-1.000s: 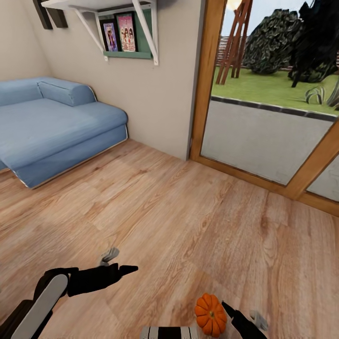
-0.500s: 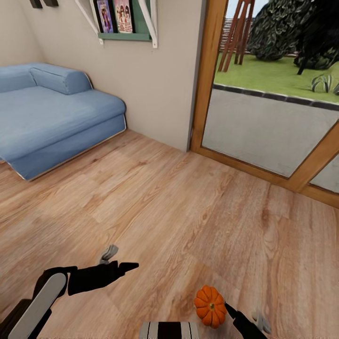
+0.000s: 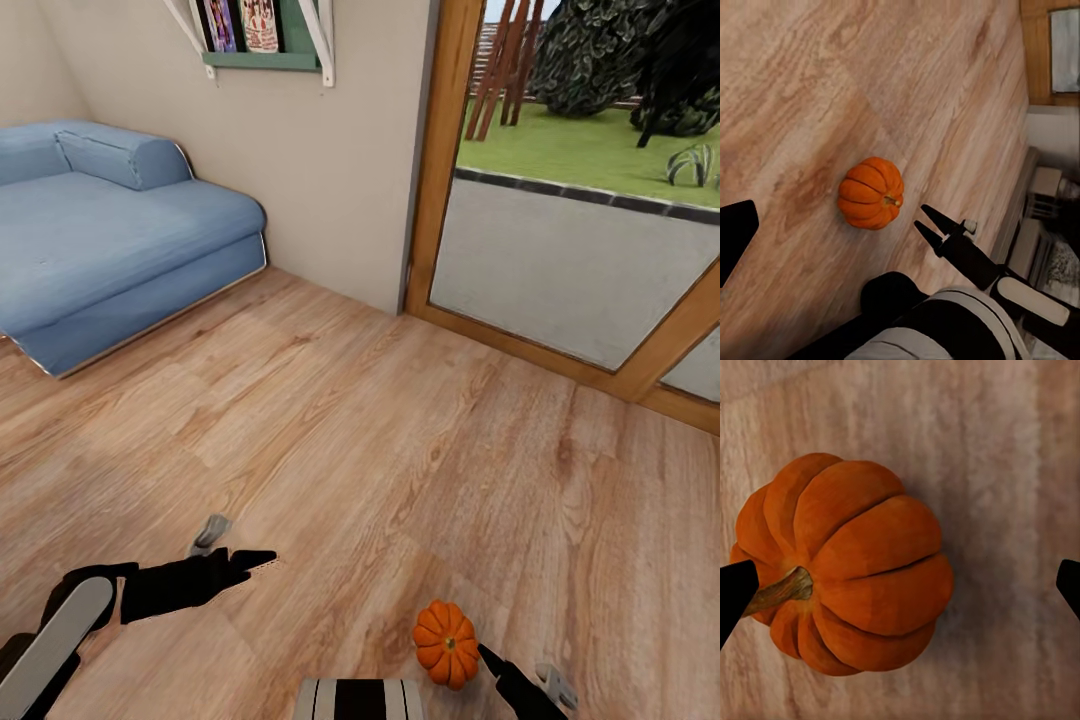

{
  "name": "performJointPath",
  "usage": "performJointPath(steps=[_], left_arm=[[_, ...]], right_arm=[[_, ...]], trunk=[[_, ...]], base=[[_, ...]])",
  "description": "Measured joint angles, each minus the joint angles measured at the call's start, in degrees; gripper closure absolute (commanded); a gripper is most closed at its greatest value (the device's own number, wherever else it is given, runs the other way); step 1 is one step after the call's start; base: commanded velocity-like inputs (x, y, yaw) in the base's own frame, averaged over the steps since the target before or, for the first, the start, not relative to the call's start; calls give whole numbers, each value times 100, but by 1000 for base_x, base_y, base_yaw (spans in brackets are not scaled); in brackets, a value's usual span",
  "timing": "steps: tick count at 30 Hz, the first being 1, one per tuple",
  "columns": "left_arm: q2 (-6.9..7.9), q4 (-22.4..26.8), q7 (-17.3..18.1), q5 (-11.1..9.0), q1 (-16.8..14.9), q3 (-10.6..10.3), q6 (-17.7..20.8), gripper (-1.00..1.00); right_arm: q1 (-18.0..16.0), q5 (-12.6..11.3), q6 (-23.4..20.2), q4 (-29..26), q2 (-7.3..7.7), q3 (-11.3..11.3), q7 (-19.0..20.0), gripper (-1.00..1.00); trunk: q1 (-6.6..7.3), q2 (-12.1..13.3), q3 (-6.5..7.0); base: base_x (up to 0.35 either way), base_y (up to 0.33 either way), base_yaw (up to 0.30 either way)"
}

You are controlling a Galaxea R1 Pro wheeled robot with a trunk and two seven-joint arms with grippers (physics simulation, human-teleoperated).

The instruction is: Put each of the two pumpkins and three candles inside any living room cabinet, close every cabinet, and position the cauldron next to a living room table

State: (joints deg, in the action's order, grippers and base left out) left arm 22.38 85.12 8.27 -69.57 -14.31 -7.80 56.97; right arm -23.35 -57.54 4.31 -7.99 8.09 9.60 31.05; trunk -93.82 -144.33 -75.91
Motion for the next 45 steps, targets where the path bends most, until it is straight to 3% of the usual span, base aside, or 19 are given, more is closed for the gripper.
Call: performJointPath(steps=[3,8,22,26,35,45], left_arm=[[101,-82,204,-68,1,17,0,-100],[133,-299,307,-92,1,49,1,-100],[131,-346,316,-42,1,63,-42,-100],[131,-341,310,-33,2,63,-50,-100],[125,-340,301,-10,1,158,-52,-100],[131,-338,299,-4,1,249,-53,-100]], right_arm=[[0,0,10,0,-2,-3,0,-100],[0,0,14,0,-3,-4,0,-100],[0,0,22,0,-10,-1,0,-100],[0,1,23,0,-11,1,0,-100],[0,20,-43,-15,20,9,6,-100],[-17,81,-110,-87,-2,45,4,-100]], trunk=[[0,0,0],[0,0,0],[0,0,0],[-11,-5,-88],[-10,-5,-89],[-24,-12,-199]], base=[[0,0,0],[4,1,0],[30,17,0],[0,0,0],[0,0,0],[0,0,0]])
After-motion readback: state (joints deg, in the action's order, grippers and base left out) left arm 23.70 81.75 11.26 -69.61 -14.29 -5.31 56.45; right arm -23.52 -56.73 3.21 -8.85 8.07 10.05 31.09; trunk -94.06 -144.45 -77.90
